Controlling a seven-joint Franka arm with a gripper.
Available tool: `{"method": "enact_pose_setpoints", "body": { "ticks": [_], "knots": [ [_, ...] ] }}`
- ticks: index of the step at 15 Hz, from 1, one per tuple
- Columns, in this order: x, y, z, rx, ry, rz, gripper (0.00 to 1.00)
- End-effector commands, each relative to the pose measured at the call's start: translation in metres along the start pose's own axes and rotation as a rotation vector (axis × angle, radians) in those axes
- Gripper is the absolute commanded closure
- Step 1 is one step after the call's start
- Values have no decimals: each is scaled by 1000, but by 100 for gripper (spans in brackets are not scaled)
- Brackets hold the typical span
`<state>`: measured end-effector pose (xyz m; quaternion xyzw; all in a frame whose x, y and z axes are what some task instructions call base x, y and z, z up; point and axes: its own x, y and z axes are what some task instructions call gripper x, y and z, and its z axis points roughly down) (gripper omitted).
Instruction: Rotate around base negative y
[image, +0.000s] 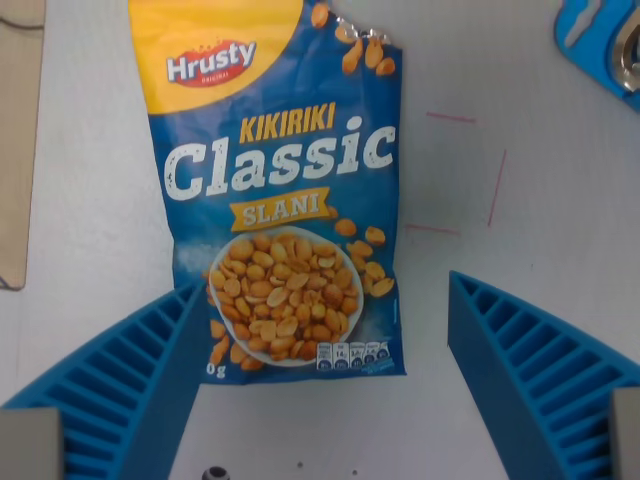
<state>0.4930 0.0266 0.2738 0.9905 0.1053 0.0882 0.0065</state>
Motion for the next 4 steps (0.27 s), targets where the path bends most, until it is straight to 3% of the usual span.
{"method": "enact_pose_setpoints", "body": {
  "ticks": [1, 4],
  "knots": [
    [-15, -2, -5, -72, 286, -1, 0],
    [-15, -2, -5, -80, 325, -2, 0]
  ]
}}
